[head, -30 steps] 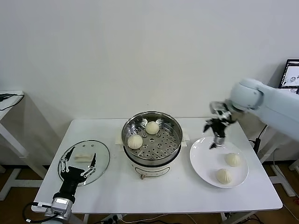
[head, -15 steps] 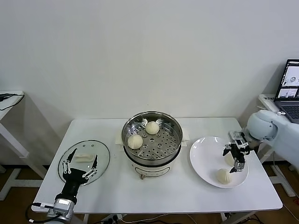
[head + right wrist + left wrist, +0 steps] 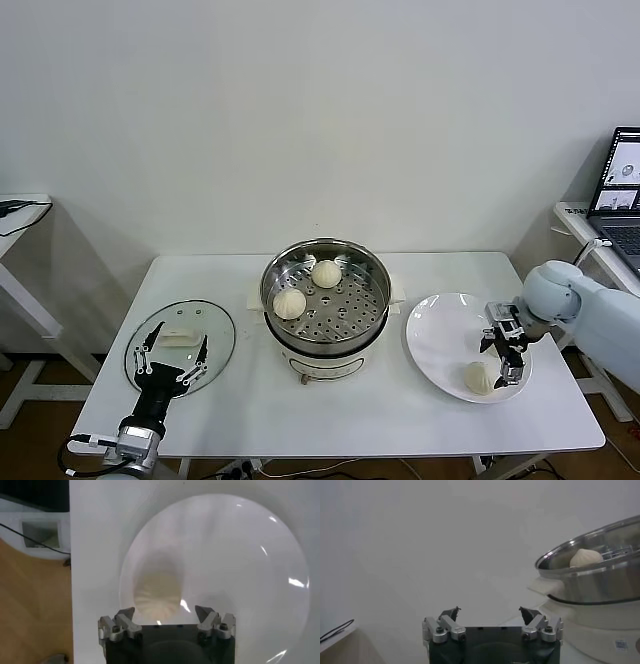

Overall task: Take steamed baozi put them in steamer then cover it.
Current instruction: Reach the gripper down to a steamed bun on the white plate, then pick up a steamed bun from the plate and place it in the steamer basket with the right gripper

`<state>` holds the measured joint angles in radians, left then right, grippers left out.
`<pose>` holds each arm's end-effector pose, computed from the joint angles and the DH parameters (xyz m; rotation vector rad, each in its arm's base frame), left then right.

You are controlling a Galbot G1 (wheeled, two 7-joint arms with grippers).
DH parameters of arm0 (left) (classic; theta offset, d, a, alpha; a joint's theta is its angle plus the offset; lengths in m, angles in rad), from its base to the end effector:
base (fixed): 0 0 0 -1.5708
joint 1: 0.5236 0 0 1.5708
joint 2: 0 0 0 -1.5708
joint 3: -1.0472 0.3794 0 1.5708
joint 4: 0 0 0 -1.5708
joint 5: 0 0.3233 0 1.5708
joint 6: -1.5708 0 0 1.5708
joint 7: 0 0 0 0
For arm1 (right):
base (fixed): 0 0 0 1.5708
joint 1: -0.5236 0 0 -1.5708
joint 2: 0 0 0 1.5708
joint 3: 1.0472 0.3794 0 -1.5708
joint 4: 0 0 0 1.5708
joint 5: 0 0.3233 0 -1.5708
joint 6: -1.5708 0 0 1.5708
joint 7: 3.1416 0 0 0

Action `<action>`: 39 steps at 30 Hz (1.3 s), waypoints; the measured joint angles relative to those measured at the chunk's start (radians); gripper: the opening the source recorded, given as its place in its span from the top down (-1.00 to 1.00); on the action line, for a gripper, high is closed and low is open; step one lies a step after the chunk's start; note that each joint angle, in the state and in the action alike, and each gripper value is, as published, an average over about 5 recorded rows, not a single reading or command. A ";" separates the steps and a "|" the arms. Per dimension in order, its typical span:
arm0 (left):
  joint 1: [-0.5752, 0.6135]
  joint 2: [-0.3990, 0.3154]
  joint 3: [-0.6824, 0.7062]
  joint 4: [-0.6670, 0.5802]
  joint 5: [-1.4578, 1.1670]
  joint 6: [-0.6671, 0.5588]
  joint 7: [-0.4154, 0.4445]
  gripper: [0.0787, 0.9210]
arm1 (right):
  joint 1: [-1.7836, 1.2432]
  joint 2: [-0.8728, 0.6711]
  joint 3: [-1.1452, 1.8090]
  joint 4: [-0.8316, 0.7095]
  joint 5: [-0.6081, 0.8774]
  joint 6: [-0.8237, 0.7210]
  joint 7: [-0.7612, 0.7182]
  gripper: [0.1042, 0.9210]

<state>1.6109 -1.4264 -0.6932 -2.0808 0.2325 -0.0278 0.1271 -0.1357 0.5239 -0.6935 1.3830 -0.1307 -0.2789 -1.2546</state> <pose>0.1216 0.0790 -0.3281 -0.0984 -3.0151 -0.6767 0.4452 -0.2317 -0.2058 1.2532 -1.2503 1.1943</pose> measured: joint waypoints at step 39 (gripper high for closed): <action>-0.003 -0.002 0.008 0.003 0.007 -0.002 -0.002 -0.77 | 0.038 -0.006 0.029 0.008 0.032 0.017 -0.011 -0.32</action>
<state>1.6079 -1.4280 -0.6851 -2.0781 0.2393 -0.0296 0.1249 -0.0978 0.5175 -0.6645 1.3912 -0.0990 -0.2624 -1.2657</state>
